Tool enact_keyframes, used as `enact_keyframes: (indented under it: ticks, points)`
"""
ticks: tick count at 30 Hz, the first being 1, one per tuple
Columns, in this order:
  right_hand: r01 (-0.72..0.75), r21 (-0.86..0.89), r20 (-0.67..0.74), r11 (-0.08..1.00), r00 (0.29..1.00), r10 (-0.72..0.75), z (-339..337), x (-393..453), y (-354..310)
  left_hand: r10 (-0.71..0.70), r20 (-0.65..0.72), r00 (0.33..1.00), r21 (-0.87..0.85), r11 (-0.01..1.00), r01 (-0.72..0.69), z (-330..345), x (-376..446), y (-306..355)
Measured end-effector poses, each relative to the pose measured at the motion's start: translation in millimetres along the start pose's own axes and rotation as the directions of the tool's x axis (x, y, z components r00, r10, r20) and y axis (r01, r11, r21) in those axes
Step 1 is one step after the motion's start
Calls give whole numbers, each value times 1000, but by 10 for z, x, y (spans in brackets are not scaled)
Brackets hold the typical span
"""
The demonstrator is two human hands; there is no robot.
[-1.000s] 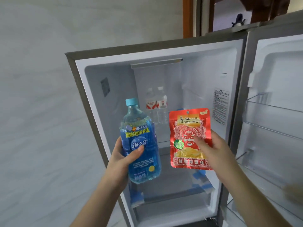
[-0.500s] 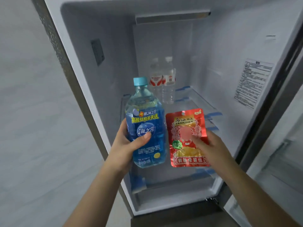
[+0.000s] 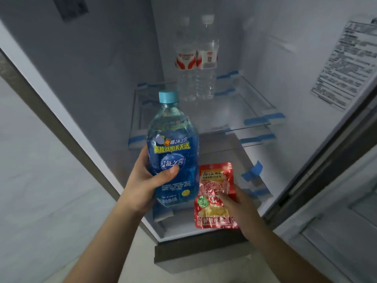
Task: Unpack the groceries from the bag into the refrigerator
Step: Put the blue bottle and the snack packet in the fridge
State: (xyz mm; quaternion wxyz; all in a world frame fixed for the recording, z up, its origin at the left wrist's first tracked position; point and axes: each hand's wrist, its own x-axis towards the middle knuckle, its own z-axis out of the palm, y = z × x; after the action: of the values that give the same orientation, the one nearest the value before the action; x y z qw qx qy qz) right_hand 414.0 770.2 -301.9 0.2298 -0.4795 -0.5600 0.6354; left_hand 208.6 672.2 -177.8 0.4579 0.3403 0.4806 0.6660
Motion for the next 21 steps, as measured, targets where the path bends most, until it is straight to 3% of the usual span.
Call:
enact_keyframes:
  ticks: [9, 14, 21]
  points:
    - [-203, 48, 34, 978, 979, 201, 105, 865, 261, -24, -135, 990, 0, 1000, 25, -33, 6, -108]
    - [-214, 61, 112, 975, 972, 207, 234, 1322, 218, -27, -196, 980, 6, 1000, 29, -54, 22, -112]
    - [-215, -39, 98, 976, 971, 218, 309, 1787, 165, -32, -228, 973, 9, 999, 35, -125, -5, -120]
